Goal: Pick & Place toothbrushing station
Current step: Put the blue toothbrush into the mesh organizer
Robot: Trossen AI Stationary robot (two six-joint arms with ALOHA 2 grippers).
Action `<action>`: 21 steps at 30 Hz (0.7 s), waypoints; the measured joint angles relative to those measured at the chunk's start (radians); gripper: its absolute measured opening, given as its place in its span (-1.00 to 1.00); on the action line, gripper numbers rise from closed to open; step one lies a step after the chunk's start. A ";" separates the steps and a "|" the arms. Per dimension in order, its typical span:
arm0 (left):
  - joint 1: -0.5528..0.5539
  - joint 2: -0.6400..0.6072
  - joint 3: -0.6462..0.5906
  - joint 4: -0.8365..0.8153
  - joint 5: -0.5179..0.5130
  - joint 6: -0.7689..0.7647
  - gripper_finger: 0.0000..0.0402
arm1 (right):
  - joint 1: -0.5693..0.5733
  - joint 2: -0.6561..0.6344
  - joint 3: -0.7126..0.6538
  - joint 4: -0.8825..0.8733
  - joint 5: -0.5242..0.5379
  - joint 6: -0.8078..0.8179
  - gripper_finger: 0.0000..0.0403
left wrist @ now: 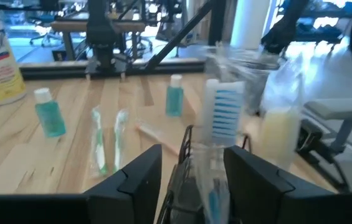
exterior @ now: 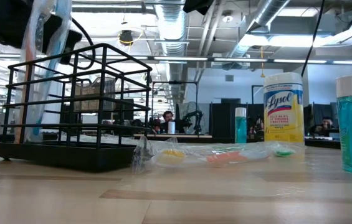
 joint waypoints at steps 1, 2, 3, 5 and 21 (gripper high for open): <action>0.000 -0.012 0.000 0.000 0.011 0.000 -0.16 | 0.000 0.000 0.000 0.000 0.000 0.000 -0.74; 0.000 -0.022 0.000 0.001 0.022 0.000 -0.16 | 0.000 0.000 0.000 0.000 0.000 0.000 -0.74; 0.000 -0.029 0.000 0.001 0.033 0.000 -0.17 | 0.000 0.000 0.000 0.000 0.000 0.000 -0.74; 0.000 -0.034 0.000 -0.007 0.042 0.000 -0.18 | 0.000 0.000 0.000 0.000 0.000 0.000 -0.74; 0.000 -0.102 0.000 -0.054 0.044 0.003 -0.19 | 0.000 0.000 0.000 -0.005 0.000 0.000 -0.74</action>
